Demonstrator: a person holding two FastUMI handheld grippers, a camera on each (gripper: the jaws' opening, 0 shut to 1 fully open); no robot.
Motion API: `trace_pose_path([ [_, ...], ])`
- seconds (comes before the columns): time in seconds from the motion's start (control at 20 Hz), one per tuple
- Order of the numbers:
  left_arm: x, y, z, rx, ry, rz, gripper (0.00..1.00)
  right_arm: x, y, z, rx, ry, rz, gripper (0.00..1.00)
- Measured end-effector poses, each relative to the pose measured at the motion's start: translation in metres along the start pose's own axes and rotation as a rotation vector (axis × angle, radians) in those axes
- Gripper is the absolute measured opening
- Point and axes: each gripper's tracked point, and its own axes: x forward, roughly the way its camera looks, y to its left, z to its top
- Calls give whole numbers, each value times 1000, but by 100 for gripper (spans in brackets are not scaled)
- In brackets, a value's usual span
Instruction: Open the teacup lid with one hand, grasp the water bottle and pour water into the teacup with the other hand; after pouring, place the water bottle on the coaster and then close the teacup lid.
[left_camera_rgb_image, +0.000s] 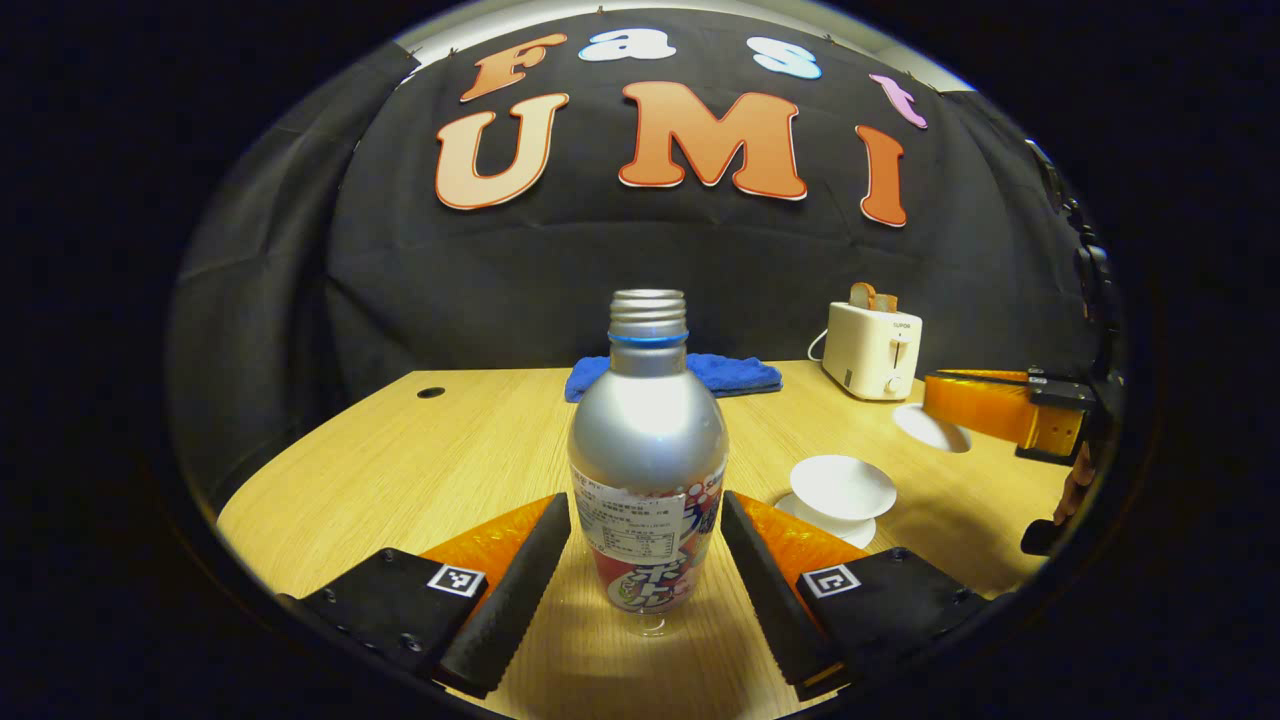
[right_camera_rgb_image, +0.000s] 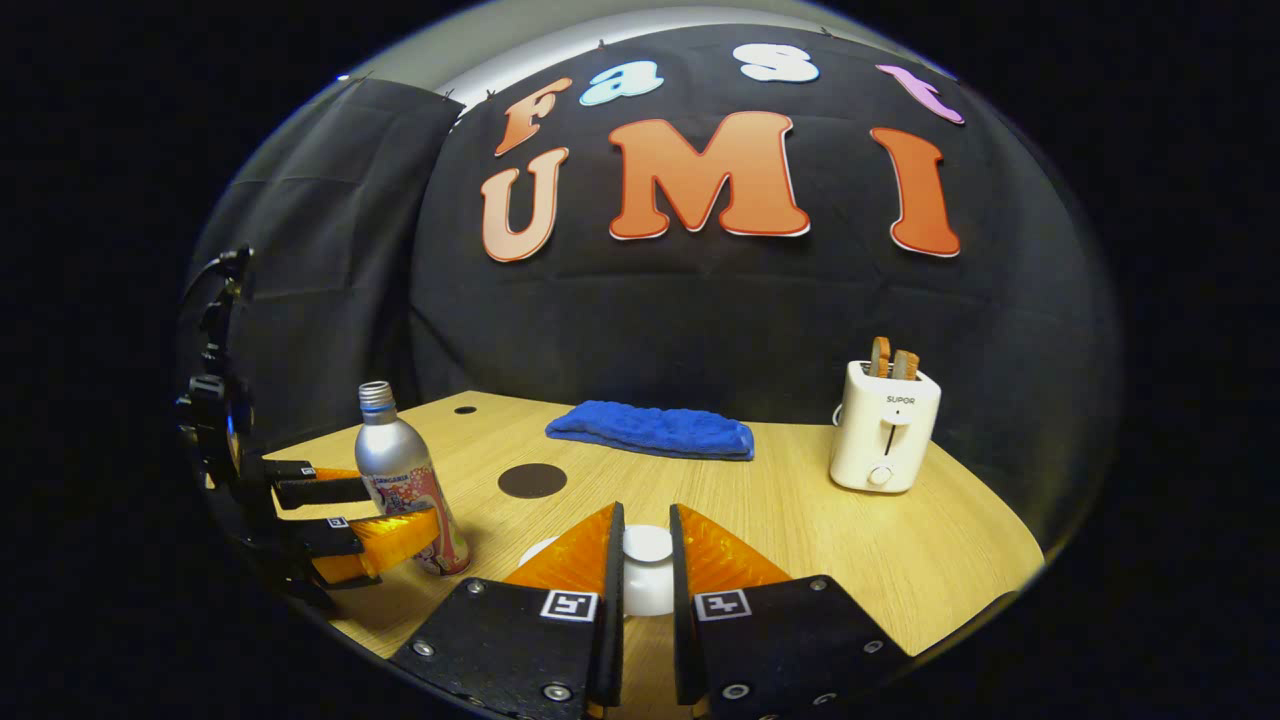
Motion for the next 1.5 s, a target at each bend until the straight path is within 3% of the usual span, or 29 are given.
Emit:
trace_pose_path([
  [0.1, 6, 3, -4, 5, 24, 12, 99, -5, -12, 0, 6, -2, -20, 21],
  [0.25, 10, 1, -2, 19, 28, 13, 84, -12, -26, -3, 22, -5, -47, 21],
  [0.3, 11, 3, 0, 38, 36, 25, 87, -13, -29, -2, 26, -7, -53, 21],
  [0.35, 11, 5, 1, 58, 40, 40, 83, -14, -33, -1, 29, -10, -59, 21],
  [0.5, 12, 3, 19, 142, 23, 52, 84, -19, -42, 2, 35, -22, -67, 21],
  [0.55, 13, 4, 21, 176, 22, 58, 79, -23, -45, 3, 34, -27, -68, 21],
  [0.6, 14, 4, 27, 212, 13, 75, 84, -26, -49, 4, 34, -30, -75, 21],
  [0.7, 14, 4, 35, 303, 0, 96, 80, -33, -57, 4, 29, -39, -92, 21],
  [0.75, 15, 4, 38, 357, -6, 105, 84, -35, -62, 3, 30, -41, -98, 21],
  [0.95, 16, 3, 41, 565, -3, 134, 81, -47, -76, -2, 55, -44, -120, 17],
  [1.2, 21, 2, 44, 770, 10, 157, 84, -58, -91, -7, 80, -54, -143, 21],
  [1.35, 23, 3, 46, 880, 9, 175, 80, -63, -98, -12, 91, -52, -149, 21],
  [1.5, 28, -5, 41, 993, 7, 180, 83, -67, -96, -14, 97, -53, -134, 21],
])
